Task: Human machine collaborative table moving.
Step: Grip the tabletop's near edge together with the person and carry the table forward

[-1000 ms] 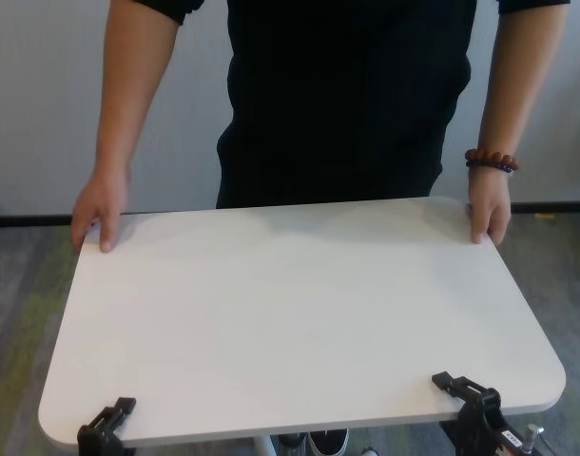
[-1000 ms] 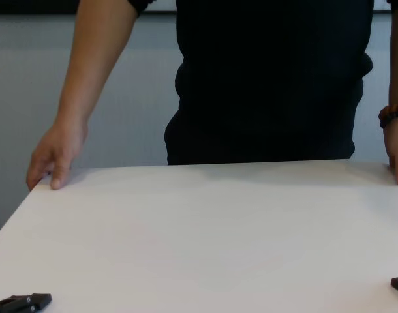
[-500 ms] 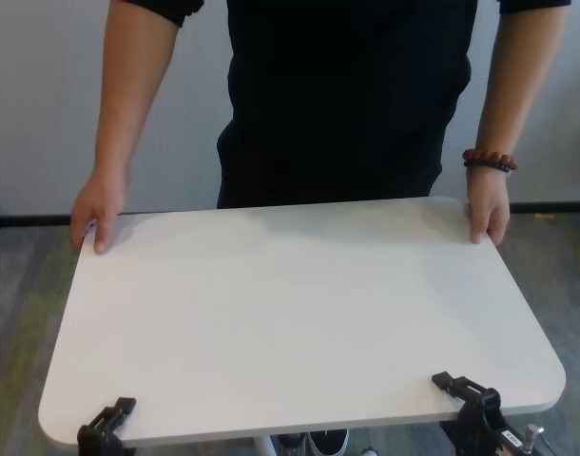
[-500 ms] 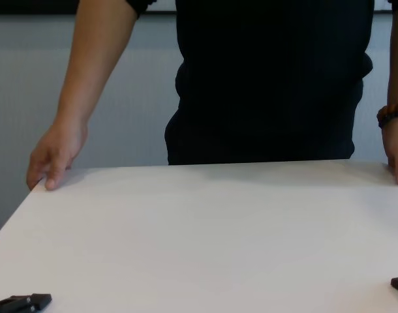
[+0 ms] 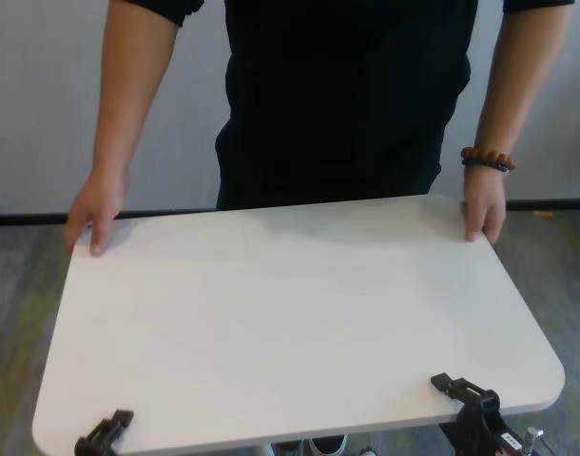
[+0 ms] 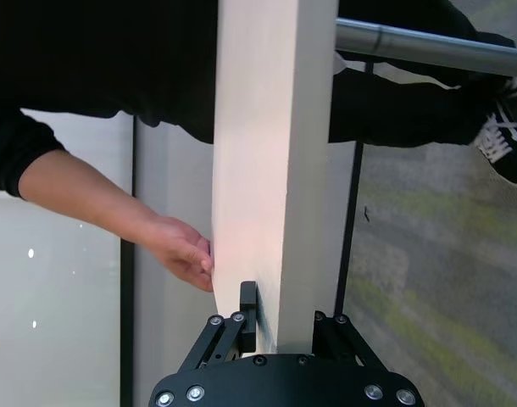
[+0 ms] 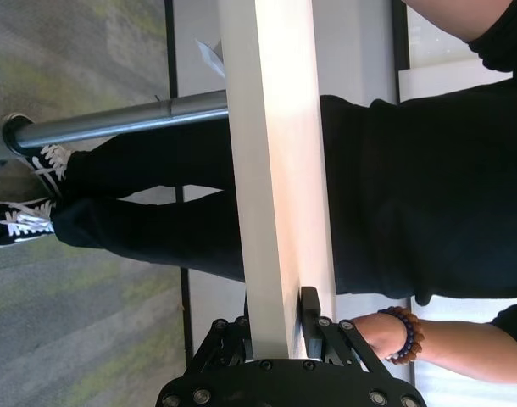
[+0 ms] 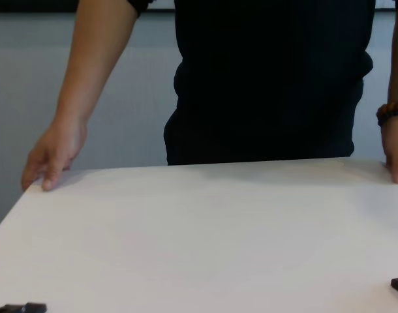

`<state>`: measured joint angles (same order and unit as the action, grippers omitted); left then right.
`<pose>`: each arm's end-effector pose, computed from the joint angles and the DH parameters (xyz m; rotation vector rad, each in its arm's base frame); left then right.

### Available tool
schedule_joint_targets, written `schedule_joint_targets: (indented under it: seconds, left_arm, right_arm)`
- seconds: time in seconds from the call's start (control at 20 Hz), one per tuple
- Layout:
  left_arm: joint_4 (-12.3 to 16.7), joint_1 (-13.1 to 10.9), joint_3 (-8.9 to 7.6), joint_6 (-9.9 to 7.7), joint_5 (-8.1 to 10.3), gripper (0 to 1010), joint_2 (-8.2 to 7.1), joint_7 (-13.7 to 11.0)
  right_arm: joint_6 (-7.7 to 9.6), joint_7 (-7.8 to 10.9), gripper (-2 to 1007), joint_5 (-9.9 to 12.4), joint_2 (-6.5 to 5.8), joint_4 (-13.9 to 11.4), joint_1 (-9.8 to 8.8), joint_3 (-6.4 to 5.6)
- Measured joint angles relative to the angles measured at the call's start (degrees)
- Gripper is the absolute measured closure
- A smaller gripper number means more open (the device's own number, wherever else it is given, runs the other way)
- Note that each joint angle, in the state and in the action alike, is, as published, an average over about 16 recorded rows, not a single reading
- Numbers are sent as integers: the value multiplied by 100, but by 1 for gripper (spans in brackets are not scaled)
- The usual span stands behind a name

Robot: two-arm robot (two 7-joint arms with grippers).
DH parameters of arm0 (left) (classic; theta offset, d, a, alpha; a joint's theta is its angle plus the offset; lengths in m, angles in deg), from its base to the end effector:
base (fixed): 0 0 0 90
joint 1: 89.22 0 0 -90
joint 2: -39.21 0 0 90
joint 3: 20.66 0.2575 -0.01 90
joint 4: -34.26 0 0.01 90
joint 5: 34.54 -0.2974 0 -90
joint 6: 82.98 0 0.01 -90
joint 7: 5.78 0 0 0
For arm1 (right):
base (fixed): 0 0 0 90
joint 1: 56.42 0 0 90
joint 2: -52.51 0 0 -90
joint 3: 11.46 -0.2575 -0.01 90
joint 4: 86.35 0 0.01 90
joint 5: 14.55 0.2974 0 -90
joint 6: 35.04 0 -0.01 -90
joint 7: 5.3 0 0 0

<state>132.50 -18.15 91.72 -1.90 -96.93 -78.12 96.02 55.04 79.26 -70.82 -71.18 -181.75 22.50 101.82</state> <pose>0.1943 -0.0028 -0.3348 1.0460 -1.1142 0.9494 0.2343 -0.0281 -0.3189 -0.9825 -1.1355 -0.7921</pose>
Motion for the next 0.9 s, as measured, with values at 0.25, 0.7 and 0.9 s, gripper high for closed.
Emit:
schedule_joint_targets:
  seconds: [0.25,0.7,0.9]
  left_arm:
    - [335,-190,12,-131,-285,737,-201,-160]
    - [861,-342,-59,-222,-579,739,-506,-360]
    - [974,-289,-78,-208,-606,740,-534,-398]
  right_arm:
    - [66,-2,738,-85,-16,-156,-60,1]
    - [264,113,739,-261,-38,-526,-85,-48]
    - [347,196,739,-346,-22,-630,-4,-48]
